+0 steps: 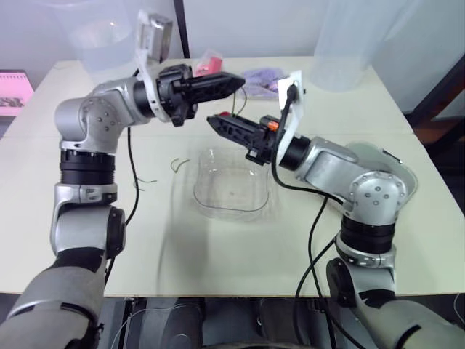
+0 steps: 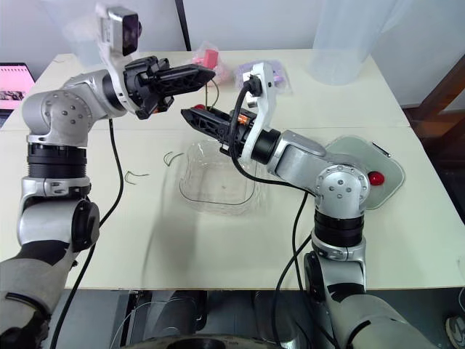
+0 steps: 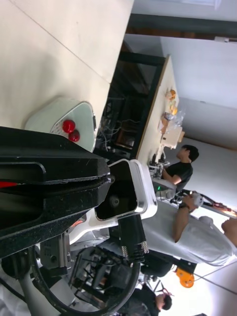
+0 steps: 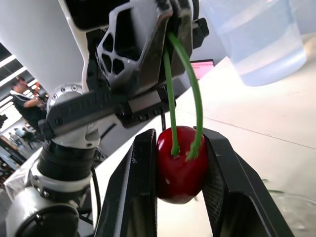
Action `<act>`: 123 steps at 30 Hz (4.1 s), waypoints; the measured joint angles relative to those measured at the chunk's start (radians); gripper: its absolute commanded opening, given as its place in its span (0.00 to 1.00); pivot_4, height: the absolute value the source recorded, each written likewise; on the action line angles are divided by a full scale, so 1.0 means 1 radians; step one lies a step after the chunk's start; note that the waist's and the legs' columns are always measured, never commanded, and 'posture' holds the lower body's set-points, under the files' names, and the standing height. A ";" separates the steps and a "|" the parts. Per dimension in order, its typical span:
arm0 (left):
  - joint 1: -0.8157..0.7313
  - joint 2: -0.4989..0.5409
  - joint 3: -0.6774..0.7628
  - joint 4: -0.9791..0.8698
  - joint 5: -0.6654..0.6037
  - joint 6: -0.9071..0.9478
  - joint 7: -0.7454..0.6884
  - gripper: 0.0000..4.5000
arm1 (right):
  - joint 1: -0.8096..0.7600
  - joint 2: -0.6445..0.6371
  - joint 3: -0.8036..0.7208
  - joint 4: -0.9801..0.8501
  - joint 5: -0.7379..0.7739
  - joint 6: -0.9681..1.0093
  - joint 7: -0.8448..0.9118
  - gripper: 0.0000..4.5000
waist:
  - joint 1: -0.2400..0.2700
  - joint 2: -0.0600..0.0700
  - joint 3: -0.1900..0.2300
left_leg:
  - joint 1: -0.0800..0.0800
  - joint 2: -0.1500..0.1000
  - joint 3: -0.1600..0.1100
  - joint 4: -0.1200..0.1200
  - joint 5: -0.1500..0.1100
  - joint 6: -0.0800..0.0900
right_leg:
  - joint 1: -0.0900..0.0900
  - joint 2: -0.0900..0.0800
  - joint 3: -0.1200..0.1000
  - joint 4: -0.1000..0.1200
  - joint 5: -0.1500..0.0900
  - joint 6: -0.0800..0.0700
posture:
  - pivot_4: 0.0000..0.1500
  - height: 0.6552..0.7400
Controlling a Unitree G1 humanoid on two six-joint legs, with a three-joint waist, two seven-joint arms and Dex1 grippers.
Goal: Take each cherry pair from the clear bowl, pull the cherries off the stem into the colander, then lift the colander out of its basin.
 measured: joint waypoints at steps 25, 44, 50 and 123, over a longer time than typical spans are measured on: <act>-0.060 0.007 0.046 0.038 -0.002 -0.024 0.019 0.00 | 0.076 -0.093 0.129 -0.008 -0.078 0.088 0.058 0.16 | 0.001 0.000 0.000 | 0.000 0.000 0.000 0.000 0.000 0.000 | 0.000 0.000 0.000 -0.001 0.000 0.000 | 1.00 0.94; -0.037 0.008 0.032 0.029 0.040 -0.080 -0.001 0.00 | 0.018 -0.132 0.076 0.004 -0.102 0.081 0.081 0.16 | 0.001 0.000 0.000 | 0.000 0.000 0.000 0.000 0.000 0.000 | 0.000 0.000 0.000 -0.001 0.000 0.000 | 1.00 0.94; -0.008 0.022 0.026 0.025 0.046 -0.062 -0.012 0.54 | 0.002 -0.157 0.051 0.014 -0.114 0.080 0.095 0.16 | 0.000 0.000 0.000 | 0.000 0.000 0.000 0.000 0.000 0.000 | 0.000 0.000 0.000 -0.001 0.000 0.000 | 1.00 0.94; -0.036 -0.092 0.048 0.084 0.014 -0.083 0.111 0.01 | 0.053 -0.165 0.143 -0.015 -0.229 0.138 0.173 0.16 | 0.001 0.000 0.000 | 0.000 0.000 0.000 0.000 0.000 0.001 | 0.000 0.000 0.000 -0.001 0.000 0.000 | 1.00 0.94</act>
